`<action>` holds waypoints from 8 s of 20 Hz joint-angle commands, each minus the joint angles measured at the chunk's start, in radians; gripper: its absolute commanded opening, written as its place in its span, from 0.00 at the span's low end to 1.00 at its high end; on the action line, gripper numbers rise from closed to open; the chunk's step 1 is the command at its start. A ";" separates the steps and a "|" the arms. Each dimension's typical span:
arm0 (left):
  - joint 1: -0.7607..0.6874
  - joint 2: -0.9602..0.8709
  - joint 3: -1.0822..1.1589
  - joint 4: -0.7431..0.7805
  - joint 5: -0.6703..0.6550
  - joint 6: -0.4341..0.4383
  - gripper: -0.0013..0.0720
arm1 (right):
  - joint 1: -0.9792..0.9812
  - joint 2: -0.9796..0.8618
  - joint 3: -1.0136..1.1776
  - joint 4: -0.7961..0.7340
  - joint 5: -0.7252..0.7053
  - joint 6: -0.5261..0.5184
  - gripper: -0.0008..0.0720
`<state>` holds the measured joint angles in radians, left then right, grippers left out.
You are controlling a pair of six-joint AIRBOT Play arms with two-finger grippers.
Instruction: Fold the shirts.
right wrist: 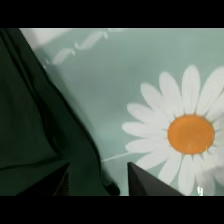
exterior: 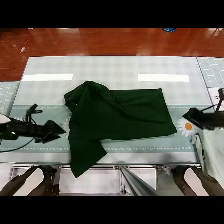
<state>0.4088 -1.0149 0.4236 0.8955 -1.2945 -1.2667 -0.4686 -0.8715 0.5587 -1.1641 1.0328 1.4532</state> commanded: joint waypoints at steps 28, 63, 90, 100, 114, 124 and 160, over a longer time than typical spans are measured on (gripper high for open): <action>-0.239 -0.119 0.143 -0.230 0.095 0.082 0.04 | 0.208 -0.319 0.131 0.413 0.093 -0.231 0.04; -0.339 0.267 0.740 0.002 -0.030 -0.048 0.04 | 0.278 0.182 0.731 0.051 0.290 -0.016 0.04; -0.084 -0.512 0.959 0.085 -0.326 -0.116 0.71 | 0.102 -0.588 0.880 0.079 0.192 0.000 0.58; 0.360 -0.128 0.167 0.043 -0.119 0.026 0.71 | 0.097 0.000 -0.007 0.335 -0.005 -0.105 0.58; -0.005 -0.129 0.002 -0.084 0.239 -0.013 0.55 | 0.008 0.050 -0.003 0.314 0.031 -0.081 0.58; -0.005 -0.128 0.002 -0.084 0.210 0.025 0.04 | -0.288 -0.015 -0.180 0.213 0.110 -0.063 0.58; 0.069 0.042 1.632 -0.289 -0.082 -0.135 0.04 | 0.172 -0.090 1.500 0.191 0.302 -0.041 0.04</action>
<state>0.4431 -1.0096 1.9202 0.5362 -1.3216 -1.3705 -0.2966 -1.0409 1.9865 -0.8833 1.3094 1.4078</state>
